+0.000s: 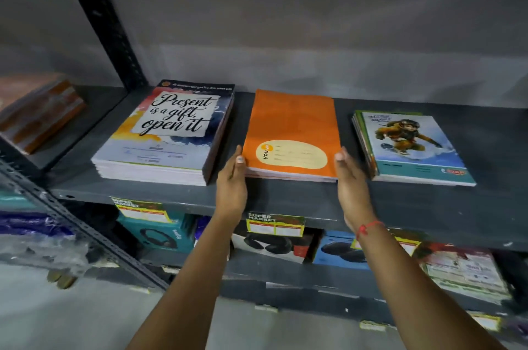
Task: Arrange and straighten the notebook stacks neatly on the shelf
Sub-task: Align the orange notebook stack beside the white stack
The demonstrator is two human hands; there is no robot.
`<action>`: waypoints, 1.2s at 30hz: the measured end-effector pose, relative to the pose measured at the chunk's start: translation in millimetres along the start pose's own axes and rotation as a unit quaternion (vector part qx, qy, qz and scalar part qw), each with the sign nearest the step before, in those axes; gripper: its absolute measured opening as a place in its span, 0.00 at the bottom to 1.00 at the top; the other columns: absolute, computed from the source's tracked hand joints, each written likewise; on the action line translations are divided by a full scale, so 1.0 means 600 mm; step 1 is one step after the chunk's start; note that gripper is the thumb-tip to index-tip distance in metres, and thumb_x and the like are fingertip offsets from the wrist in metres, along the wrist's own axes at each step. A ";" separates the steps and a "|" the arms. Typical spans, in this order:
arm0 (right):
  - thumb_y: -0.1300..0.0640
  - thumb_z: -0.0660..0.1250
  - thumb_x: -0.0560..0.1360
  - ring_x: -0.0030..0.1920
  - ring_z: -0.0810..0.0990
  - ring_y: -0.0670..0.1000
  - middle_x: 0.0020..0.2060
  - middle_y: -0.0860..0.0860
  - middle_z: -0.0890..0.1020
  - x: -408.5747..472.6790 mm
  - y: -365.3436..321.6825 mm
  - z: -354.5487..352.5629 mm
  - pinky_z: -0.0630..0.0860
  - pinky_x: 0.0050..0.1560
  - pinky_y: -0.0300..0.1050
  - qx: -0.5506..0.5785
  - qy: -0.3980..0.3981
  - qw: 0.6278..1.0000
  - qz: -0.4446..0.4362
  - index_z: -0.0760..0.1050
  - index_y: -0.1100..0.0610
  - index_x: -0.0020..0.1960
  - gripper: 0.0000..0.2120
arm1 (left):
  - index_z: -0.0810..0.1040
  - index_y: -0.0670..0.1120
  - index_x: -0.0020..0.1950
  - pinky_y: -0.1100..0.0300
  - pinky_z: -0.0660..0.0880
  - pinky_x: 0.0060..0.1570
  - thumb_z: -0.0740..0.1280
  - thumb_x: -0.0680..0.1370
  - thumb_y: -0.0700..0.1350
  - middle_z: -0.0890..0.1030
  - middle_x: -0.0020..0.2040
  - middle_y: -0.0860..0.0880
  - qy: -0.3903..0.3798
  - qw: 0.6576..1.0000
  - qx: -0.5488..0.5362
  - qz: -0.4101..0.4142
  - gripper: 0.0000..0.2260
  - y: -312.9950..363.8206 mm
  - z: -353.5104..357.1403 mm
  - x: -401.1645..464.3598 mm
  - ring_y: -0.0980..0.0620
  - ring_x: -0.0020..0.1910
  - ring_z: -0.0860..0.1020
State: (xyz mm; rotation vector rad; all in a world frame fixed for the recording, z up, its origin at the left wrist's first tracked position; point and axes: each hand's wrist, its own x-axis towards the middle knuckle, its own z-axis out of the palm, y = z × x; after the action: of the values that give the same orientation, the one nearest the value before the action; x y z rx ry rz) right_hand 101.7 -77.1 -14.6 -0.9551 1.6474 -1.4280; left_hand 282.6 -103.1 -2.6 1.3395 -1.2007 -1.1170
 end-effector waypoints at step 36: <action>0.59 0.63 0.77 0.65 0.71 0.44 0.66 0.44 0.71 -0.008 0.017 -0.021 0.66 0.66 0.38 -0.055 -0.032 0.995 -0.076 0.61 0.54 0.73 0.26 | 0.71 0.44 0.69 0.80 0.73 0.44 0.66 0.77 0.38 0.78 0.60 0.51 0.028 0.998 -0.052 -0.024 0.20 -0.011 -0.002 0.016 0.64 0.48 0.75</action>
State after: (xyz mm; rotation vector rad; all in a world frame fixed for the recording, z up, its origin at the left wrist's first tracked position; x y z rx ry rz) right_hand 92.2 -66.2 -23.0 -1.1983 1.6505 -1.4015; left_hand 285.2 -112.6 -9.1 1.3164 -1.0600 -1.1526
